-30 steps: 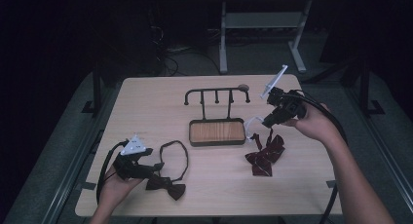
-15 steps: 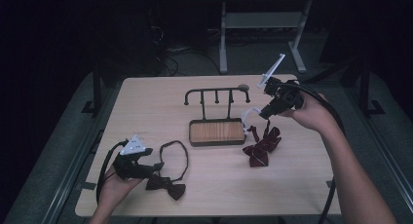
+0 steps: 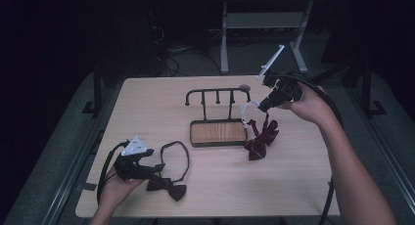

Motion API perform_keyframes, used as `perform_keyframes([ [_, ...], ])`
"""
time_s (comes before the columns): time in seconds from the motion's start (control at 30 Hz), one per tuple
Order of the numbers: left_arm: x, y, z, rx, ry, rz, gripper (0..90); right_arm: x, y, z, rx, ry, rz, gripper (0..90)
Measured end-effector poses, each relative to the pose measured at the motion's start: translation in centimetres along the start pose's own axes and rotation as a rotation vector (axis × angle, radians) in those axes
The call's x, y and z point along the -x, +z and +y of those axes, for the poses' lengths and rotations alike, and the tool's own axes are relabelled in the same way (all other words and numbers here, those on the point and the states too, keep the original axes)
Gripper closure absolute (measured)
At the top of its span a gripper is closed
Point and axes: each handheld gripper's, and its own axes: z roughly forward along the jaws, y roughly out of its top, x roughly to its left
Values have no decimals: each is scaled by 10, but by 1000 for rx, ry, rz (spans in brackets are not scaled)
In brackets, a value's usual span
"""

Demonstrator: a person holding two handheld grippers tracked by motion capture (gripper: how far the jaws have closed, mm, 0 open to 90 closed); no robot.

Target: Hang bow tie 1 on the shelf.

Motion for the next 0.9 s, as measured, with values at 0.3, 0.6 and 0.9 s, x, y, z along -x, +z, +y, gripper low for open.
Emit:
perform_keyframes([
  [0.3,-1,0,0,4,0,-2,308,10,-1,8,0,20,-7,842],
  [0.6,-1,-1,0,5,-2,-4,308,23,-1,12,-1,53,-12,842],
  [0.9,-1,-1,0,6,-1,-5,308,32,7,15,-16,73,-16,841],
])
